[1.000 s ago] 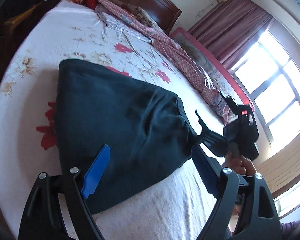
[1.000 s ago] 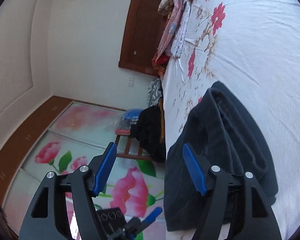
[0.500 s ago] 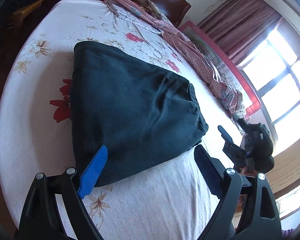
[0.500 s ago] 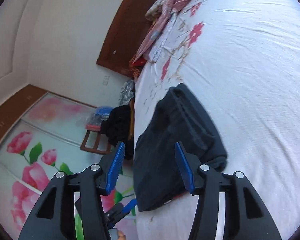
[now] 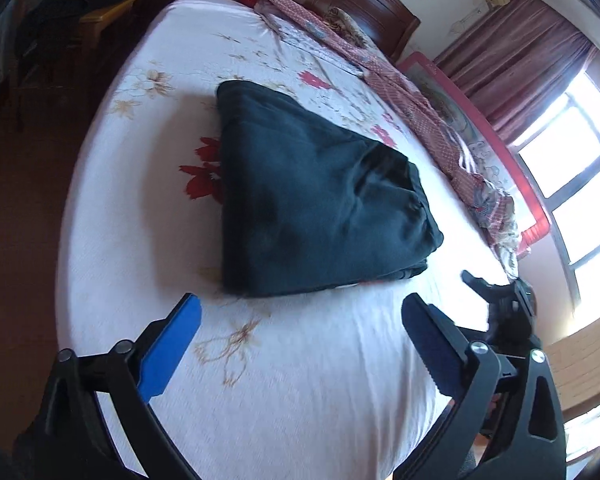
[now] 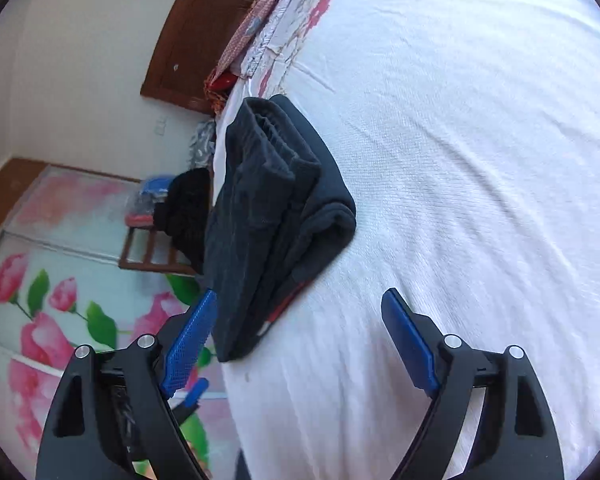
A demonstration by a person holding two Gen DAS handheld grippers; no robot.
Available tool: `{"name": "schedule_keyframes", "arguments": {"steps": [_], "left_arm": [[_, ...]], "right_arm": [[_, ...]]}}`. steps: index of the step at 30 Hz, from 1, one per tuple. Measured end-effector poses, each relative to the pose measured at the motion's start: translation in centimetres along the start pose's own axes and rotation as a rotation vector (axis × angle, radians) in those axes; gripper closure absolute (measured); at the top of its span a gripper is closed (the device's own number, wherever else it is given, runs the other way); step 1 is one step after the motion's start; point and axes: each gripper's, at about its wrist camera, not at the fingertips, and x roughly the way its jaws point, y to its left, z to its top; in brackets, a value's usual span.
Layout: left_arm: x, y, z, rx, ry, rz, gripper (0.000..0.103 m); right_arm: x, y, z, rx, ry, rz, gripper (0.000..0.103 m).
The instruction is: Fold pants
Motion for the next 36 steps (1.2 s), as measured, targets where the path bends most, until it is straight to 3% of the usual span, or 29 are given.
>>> {"name": "schedule_keyframes", "arguments": {"steps": [2, 5, 8, 11, 15, 19, 22, 25, 27, 31, 36], "left_arm": [[-1.4, -0.1, -1.8, -0.011, -0.010, 0.104, 0.002], [-2.9, -0.7, -4.4, -0.042, -0.045, 0.293, 0.002], [-3.9, -2.5, -6.3, -0.024, -0.092, 0.364, 0.002], [-4.1, -5.4, -7.4, 0.073, -0.189, 0.441, 0.002], [-2.3, -8.6, -6.7, 0.235, -0.213, 0.539, 0.002], [-2.5, -7.7, -6.2, 0.093, -0.277, 0.545, 0.002], [-2.1, -6.4, -7.8, 0.029, -0.245, 0.552, 0.002], [-1.6, -5.9, -8.7, 0.065, -0.214, 0.538, 0.002], [-1.7, -6.3, -8.9, 0.101, -0.224, 0.574, 0.002], [-2.4, -7.3, -9.2, 0.147, -0.258, 0.576, 0.002], [-3.3, -6.8, -8.5, 0.119, -0.289, 0.619, 0.002]], "right_arm": [[-1.1, 1.4, -1.4, -0.063, 0.037, -0.069, 0.018], [-1.3, 3.4, -3.8, -0.175, 0.108, -0.315, 0.009], [-0.8, 5.0, -5.8, -0.250, 0.137, -0.503, 0.006], [0.7, 6.2, -7.4, -0.357, 0.152, -0.481, 0.006], [0.8, 7.4, -9.3, -0.512, -0.043, -0.531, 0.006], [1.1, 6.9, -9.1, -0.474, -0.070, -0.461, 0.006], [0.7, 7.4, -9.8, -0.569, -0.164, -0.516, 0.006], [1.0, 6.5, -9.6, -0.561, -0.150, -0.528, 0.006], [0.9, 6.4, -9.8, -0.557, -0.147, -0.546, 0.006], [1.7, 9.2, -9.0, -0.618, -0.166, -0.578, 0.006], [2.6, 9.6, -9.7, -0.600, -0.167, -0.527, 0.005]]}}
